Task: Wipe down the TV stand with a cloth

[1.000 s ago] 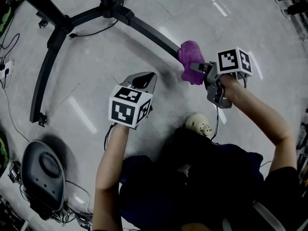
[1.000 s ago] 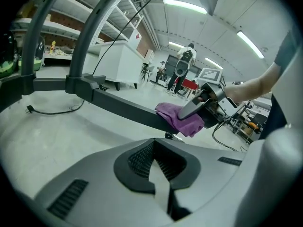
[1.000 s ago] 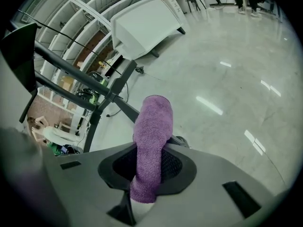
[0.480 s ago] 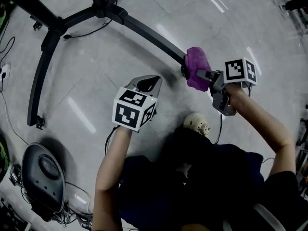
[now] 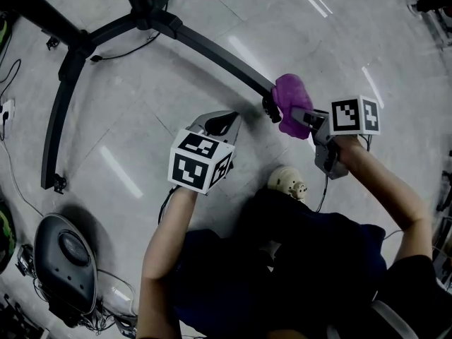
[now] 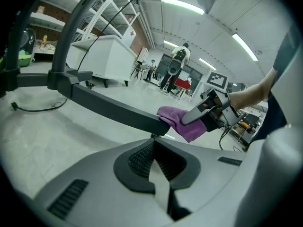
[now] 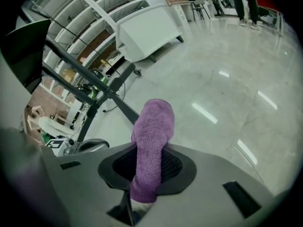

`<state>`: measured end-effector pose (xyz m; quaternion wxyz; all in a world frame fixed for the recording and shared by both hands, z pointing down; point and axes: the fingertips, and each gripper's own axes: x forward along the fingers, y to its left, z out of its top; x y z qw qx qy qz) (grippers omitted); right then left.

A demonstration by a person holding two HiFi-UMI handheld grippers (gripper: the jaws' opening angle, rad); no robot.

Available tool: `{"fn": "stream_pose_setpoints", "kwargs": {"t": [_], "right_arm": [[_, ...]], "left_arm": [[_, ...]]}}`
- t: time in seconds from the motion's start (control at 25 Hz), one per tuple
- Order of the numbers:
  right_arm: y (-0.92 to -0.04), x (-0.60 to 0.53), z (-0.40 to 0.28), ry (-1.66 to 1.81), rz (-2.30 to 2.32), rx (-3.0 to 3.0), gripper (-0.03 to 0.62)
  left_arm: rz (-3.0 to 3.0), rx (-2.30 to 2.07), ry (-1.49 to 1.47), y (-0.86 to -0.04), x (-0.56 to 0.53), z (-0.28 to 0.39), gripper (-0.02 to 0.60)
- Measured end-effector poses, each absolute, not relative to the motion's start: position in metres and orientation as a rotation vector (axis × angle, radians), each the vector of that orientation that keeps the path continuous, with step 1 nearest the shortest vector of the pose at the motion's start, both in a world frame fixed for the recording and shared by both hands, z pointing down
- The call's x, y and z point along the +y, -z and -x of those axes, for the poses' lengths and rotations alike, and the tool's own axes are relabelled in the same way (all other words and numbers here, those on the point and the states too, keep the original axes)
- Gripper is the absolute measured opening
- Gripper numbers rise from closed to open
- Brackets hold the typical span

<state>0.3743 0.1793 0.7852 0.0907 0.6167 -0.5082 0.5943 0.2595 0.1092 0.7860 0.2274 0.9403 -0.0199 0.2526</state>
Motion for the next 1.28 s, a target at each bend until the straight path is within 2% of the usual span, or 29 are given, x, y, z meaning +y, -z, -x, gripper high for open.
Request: {"fn": "stream_pose_setpoints", "kwargs": {"t": [0.24,0.56,0.8,1.04,1.28], "right_arm": [[-0.75,0.132,-0.358,-1.545,-1.85,-1.734,0.096],[-0.658,0.055,-0.3,-1.03,-1.734,-2.131,0.095],[-0.569,0.04,-0.262,-0.982,-1.7,-2.247,0.095],[-0.496,0.073,-0.223,-0.943,-1.548,-2.21,0.095],[-0.399,0.113,-0.206,-1.027,-1.525,-2.146,0.095]], "left_arm": [[-2.659,-0.1,-0.577,-0.744,0.082,-0.257,0.005],[-2.734,-0.195,-0.411,-0.658,0.037,-0.244,0.005],[-2.829,-0.153,-0.514,-0.575,0.049,-0.235,0.005],[-2.8,-0.051,-0.613,-0.493,0.075,-0.209,0.005],[-2.633,-0.157,-0.585,-0.403,0.104,-0.182,0.005]]}}
